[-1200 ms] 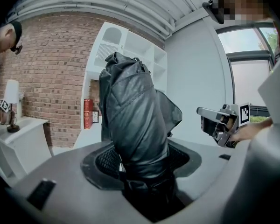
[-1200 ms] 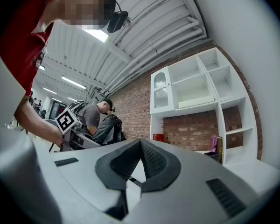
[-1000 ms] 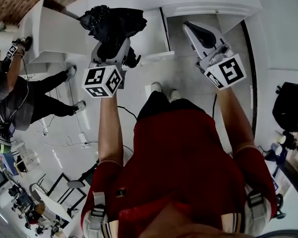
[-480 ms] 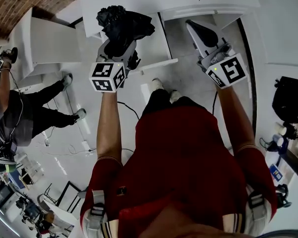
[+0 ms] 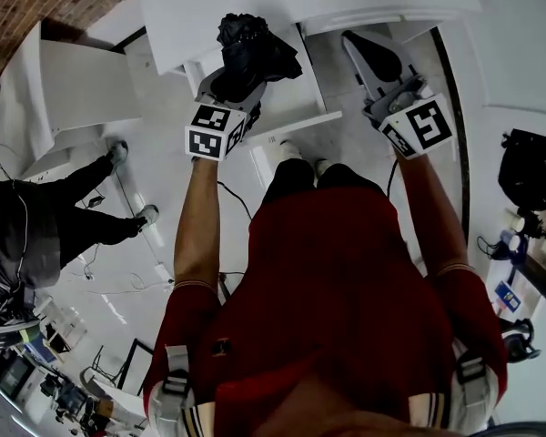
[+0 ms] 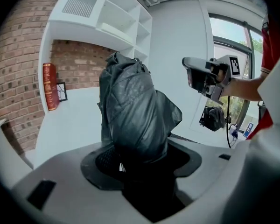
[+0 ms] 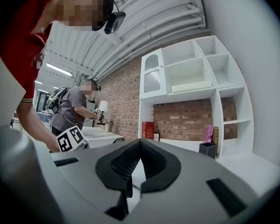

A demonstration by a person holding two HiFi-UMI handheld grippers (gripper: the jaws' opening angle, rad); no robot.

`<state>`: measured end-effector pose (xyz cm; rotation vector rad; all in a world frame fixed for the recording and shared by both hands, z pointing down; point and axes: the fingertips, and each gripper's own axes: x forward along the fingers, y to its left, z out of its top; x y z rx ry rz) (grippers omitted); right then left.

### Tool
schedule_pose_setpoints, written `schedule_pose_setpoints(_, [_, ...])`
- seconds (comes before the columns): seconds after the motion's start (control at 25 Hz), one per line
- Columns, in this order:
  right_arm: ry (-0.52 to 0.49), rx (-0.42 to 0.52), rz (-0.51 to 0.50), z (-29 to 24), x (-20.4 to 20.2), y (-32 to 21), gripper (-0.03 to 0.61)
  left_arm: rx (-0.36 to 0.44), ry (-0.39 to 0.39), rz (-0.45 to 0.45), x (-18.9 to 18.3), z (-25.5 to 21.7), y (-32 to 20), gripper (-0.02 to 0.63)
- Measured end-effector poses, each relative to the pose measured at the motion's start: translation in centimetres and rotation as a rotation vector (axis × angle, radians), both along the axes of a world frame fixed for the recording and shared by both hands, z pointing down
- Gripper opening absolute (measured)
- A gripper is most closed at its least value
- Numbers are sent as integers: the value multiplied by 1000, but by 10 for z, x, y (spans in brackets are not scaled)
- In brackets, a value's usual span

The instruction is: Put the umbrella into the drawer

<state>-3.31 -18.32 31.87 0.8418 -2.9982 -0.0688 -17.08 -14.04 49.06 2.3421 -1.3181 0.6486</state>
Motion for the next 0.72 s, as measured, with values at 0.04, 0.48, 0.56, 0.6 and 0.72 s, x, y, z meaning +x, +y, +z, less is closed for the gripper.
schedule_pose_setpoints(0.04, [4, -2, 4, 2, -4, -2, -3, -11, 0, 17, -1, 6, -1, 264])
schedule_pose_setpoints(0.48, [33, -38, 32, 17, -23, -22, -3, -136, -50, 171, 0, 59, -1, 264])
schedule_pose_setpoints(0.56, [38, -42, 31, 20, -22, -26, -3, -161, -64, 189, 2, 68, -1, 264])
schedule_pose_setpoints(0.6, [40, -44, 29, 20, -21, -28, -3, -174, -69, 195, 2, 73, -1, 264])
schedule_pose_setpoints(0.72, [48, -50, 27, 22, -18, -32, -3, -217, -80, 207, 3, 88, -1, 264])
